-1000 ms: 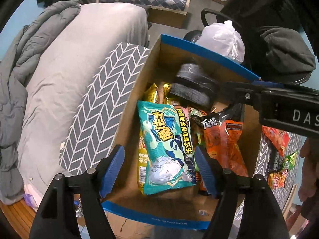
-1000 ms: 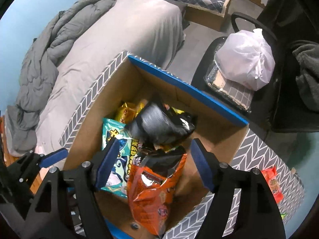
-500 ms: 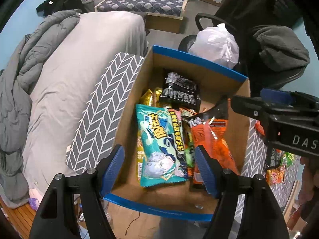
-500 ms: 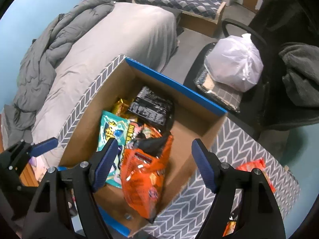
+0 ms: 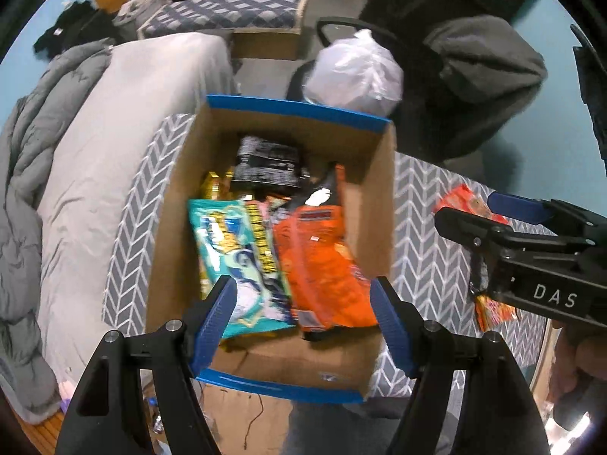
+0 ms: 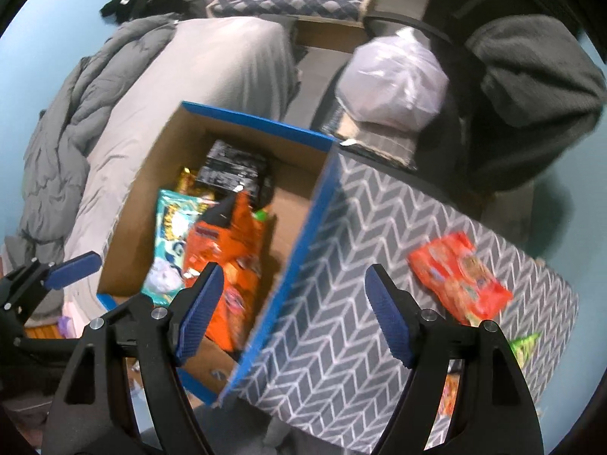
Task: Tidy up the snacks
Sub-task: 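Move both tools back over the remaining snacks on the table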
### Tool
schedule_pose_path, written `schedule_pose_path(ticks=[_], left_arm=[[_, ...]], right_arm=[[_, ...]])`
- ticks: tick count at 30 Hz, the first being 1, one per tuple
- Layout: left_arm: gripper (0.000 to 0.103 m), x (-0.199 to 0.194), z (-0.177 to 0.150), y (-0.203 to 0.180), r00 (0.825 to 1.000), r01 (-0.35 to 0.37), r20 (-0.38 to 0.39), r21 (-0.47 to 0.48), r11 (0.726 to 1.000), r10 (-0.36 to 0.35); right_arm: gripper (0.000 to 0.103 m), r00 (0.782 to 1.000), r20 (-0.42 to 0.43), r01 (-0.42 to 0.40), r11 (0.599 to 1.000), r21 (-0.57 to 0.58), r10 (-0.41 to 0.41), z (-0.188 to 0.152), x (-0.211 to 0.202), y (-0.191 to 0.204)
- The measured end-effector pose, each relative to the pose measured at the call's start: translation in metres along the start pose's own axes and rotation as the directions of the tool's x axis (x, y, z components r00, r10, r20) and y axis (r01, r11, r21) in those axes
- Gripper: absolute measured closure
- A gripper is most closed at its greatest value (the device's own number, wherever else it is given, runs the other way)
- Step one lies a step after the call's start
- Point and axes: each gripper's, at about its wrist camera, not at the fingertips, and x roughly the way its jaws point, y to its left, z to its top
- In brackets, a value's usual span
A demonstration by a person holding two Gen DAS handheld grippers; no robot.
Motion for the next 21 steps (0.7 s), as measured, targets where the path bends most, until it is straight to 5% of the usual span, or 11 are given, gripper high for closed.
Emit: schedule_pose_path(ticks=[11, 21], left_arm=[[0.029, 0.001, -0.001, -0.061, 0.999, 0.033, -0.017, 0.147, 0.989, -0.031], [0.029, 0.011, -0.010, -0.122, 0.999, 0.039, -0.025, 0.282, 0.959, -0.033]], right_arm=[[0.026, 0.999, -0.005, 0.034, 0.986, 0.164, -0.033, -0.045, -0.018, -0.068], [0.025, 0.998, -0.020, 0.068, 0.931, 0.358, -0.065, -0.093, -0.032, -0.151]])
